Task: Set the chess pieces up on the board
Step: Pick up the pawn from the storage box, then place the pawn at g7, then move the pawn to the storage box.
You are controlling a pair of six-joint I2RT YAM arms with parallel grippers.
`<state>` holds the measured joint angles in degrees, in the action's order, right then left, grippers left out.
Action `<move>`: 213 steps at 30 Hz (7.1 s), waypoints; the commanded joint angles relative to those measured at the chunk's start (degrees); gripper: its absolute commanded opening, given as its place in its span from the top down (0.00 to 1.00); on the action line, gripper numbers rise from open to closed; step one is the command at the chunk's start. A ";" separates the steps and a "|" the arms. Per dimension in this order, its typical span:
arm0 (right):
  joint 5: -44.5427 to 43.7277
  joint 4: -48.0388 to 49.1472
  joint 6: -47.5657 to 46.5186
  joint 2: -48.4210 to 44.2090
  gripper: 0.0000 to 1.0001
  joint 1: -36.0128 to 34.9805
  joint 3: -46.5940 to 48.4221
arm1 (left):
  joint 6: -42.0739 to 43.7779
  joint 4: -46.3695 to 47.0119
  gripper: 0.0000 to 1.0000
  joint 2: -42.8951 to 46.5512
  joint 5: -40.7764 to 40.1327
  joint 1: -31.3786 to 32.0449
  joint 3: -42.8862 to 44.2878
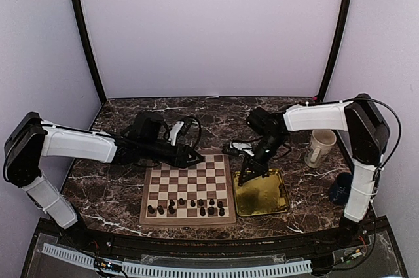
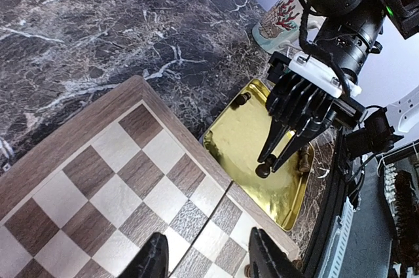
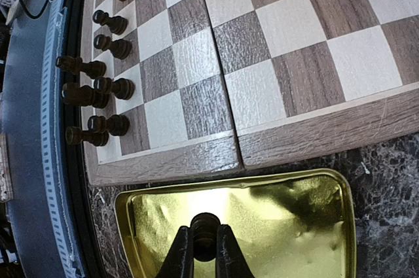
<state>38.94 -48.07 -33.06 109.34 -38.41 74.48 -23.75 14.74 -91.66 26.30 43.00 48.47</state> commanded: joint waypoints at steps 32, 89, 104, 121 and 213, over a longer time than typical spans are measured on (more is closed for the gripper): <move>-25.67 -8.38 1.65 31.01 0.92 -30.83 57.37 | 6.92 -23.66 0.52 34.53 -35.95 -10.75 -6.40; -24.24 -7.70 -0.43 28.26 0.71 -32.41 58.21 | 6.43 -22.66 0.51 32.96 -32.63 -10.75 -7.08; -18.32 -8.40 -1.74 15.69 0.68 -28.14 46.72 | 6.69 -24.81 0.51 27.61 -27.56 -10.75 -6.00; -23.45 2.69 2.45 -14.01 0.68 2.04 1.94 | 9.11 -21.38 0.56 10.07 -12.69 -6.60 5.38; -29.61 20.50 -4.07 -27.10 0.66 4.67 -18.90 | 23.56 -25.44 0.56 -8.80 -23.84 11.16 23.73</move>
<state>12.51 -32.67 -34.96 86.41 -33.28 56.25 -1.50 -10.83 -106.00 5.69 54.17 74.04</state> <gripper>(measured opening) 0.318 0.438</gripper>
